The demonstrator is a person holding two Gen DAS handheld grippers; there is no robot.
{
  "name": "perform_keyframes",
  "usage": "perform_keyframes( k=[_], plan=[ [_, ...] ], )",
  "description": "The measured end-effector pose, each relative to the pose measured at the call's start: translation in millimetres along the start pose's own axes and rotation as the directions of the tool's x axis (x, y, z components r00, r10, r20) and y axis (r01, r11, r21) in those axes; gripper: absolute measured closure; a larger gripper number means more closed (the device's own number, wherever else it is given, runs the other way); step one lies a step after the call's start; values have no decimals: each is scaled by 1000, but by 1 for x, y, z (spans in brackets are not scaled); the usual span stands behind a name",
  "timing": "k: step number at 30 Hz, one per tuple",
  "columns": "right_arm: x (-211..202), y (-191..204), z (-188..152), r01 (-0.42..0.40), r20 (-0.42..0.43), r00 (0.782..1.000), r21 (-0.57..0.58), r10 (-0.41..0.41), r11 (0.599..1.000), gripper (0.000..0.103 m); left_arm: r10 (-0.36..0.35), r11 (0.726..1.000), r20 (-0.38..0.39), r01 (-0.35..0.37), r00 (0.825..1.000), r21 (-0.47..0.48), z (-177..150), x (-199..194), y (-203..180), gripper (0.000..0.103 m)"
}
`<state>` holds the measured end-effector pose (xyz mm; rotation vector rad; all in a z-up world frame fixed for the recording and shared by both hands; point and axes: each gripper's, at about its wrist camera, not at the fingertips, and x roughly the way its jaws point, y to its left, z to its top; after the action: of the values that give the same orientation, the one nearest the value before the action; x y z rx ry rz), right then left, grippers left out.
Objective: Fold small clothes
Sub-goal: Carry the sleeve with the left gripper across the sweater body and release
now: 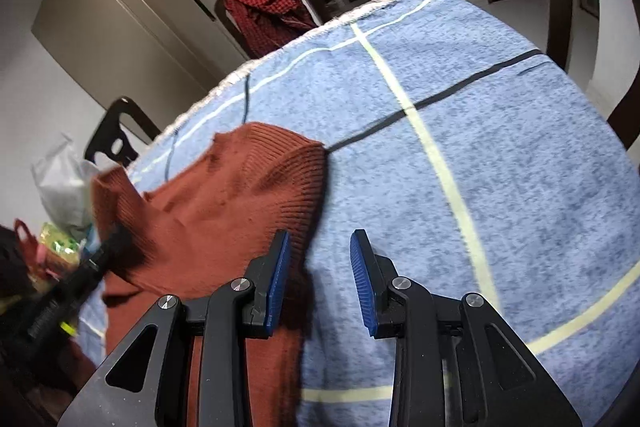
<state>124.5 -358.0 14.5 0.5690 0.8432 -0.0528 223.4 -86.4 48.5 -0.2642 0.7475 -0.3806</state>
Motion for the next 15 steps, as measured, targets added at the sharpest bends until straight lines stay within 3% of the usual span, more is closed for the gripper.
perform_keyframes(
  k=[4,9,15],
  plan=[
    [6,4,3,-40,-9,999,18,41,999,71,21,1000,-5,-21,1000,-21,-5,1,8,91],
    [11,10,2,19,-10,1000,-22,-20,1000,71,34,999,-13,-35,999,-37,-11,1,18,90],
    [11,14,0,41,-8,999,-34,-41,999,71,49,995,-45,-53,998,-84,-18,1,35,72]
  ],
)
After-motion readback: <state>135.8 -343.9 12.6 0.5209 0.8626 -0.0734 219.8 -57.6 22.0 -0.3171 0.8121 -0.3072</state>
